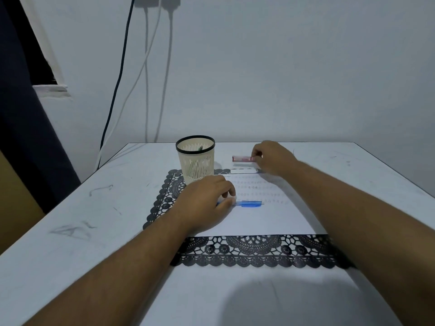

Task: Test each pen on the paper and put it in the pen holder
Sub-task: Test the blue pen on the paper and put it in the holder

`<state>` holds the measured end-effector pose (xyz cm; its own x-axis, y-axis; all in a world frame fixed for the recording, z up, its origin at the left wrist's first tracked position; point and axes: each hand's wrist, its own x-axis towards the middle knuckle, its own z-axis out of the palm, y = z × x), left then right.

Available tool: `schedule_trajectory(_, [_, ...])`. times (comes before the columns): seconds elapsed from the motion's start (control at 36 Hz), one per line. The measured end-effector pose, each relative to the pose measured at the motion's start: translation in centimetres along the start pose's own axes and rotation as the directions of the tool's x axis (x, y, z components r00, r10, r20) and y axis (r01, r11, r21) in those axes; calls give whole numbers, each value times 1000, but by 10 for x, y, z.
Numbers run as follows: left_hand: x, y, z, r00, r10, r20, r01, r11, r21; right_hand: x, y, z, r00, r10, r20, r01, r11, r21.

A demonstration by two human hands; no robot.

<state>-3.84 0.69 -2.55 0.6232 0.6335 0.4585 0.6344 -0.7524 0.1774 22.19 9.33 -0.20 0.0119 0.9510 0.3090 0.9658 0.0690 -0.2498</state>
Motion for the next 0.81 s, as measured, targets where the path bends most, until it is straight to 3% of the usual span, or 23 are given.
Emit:
schedule_trajectory(0.22, [4,-2,-6,990,83,-118,-77,996,56,-41,-11,-29,996,-5,-85,37,923,382])
schedule_trajectory(0.42, [8,6,-13,975,11,-222,-7,1000,20,-95,-43,-48,986,-96,-137,158,803,575])
schedule_trajectory(0.61, [7,12,-9,973,-28,-230,38,999,38,-119,-70,-54,972,-116,-206,227,701,676])
schedule_trajectory(0.81, [11,16,-11,959,-67,-276,32,991,-129,-123,-61,-58,976,-105,-191,215,609,763])
